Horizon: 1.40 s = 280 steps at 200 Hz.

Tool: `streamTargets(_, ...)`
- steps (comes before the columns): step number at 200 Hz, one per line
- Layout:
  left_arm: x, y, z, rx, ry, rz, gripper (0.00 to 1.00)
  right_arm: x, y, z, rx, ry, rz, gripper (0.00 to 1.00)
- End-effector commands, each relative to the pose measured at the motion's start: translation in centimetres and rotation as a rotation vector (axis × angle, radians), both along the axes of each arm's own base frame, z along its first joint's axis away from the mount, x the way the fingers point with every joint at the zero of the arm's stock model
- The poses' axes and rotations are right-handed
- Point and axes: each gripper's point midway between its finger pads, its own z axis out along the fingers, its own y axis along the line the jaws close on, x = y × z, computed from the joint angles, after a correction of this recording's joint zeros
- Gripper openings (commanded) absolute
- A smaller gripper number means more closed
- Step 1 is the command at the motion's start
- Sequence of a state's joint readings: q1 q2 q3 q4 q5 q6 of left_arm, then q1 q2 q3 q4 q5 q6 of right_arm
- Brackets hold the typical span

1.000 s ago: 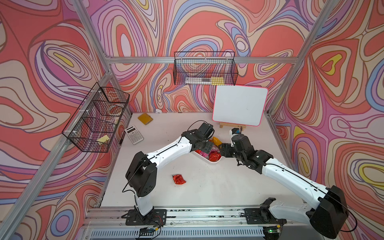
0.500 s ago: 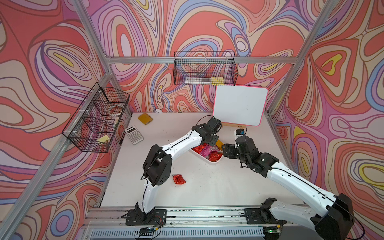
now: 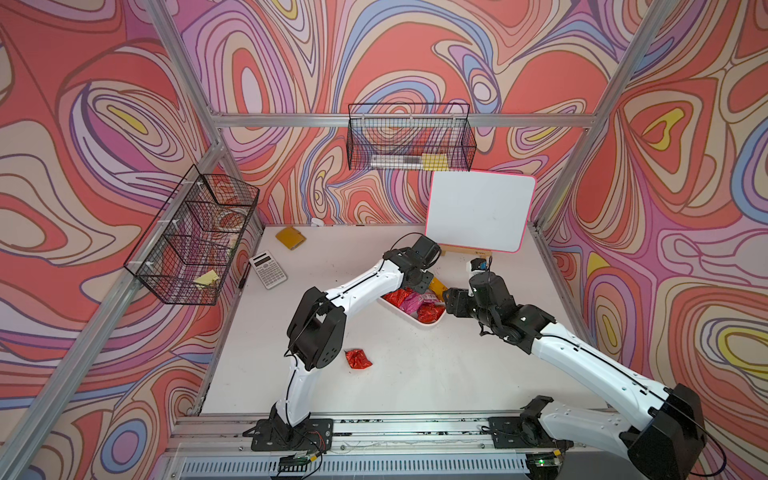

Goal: Take the tea bags out of the storage box
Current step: Pick up the tea bag from the storage box.

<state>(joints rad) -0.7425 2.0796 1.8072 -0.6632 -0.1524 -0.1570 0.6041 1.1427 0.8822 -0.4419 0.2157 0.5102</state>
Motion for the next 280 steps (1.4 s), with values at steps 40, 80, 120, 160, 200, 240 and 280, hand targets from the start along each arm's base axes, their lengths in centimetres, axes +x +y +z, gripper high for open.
streamTargets(40,0.3,1.3,-2.2,0.065,0.047,0.028,0.38,0.2,0.2,0.0,0.005,0.0,0.004,0.75)
streamTargets(80,0.5,1.1,-2.3,0.06,0.046,0.028,0.18,0.3,0.2,0.1,0.003,-0.001,0.007,0.76)
streamTargets(120,0.4,1.2,-0.8,0.042,0.027,0.023,0.0,0.2,-0.1,0.4,0.002,-0.011,-0.003,0.75)
streamTargets(160,-0.3,1.6,3.4,-0.033,-0.041,0.025,0.0,0.4,0.3,0.7,0.017,-0.016,0.002,0.75)
streamTargets(200,-1.5,1.9,8.7,-0.19,-0.143,0.031,0.0,0.7,0.8,0.9,0.032,-0.02,0.014,0.75)
streamTargets(240,-3.3,3.6,11.5,-0.319,-0.194,0.097,0.0,0.7,1.7,0.7,0.037,-0.006,0.062,0.75)
streamTargets(280,-7.8,9.6,9.8,-0.454,-0.182,0.36,0.0,1.1,4.2,0.0,0.046,0.034,0.174,0.75)
